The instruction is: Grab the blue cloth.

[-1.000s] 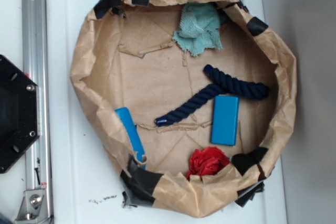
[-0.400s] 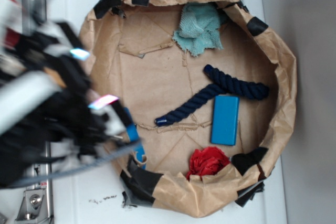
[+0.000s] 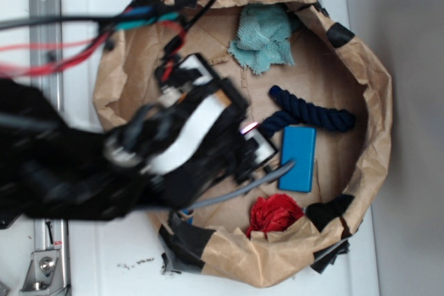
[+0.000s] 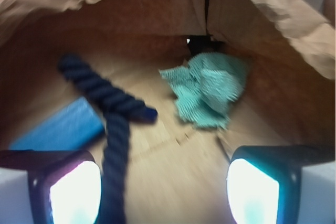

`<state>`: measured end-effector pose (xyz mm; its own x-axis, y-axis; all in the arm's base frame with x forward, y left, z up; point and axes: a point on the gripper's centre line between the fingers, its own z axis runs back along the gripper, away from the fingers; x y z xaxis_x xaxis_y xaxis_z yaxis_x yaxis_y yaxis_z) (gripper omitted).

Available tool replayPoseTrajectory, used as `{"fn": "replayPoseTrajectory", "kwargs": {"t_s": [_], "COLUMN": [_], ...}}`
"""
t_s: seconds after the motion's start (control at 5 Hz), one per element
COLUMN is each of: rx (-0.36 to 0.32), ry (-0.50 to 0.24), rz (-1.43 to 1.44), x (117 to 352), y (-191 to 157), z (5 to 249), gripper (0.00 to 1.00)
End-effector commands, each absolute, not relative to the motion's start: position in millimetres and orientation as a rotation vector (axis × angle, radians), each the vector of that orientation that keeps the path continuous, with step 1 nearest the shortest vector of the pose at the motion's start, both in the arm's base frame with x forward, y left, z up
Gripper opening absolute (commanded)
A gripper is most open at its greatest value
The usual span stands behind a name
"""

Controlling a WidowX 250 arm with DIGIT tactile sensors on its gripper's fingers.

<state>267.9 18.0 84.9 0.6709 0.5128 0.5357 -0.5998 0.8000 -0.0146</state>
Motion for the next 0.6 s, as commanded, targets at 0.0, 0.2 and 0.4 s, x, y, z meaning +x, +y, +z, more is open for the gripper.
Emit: {"fn": "replayPoseTrajectory", "kwargs": {"t_s": [0.0, 0.2, 0.4], "rx": [0.155, 0.137, 0.134], "ry": [-0.53, -0.525, -0.526], "rz": [0.778, 0.802, 0.748], "x": [277, 272, 294], "y": [70, 80, 74], "z": [82, 79, 60], "gripper": [1.0, 1.0, 1.0]}}
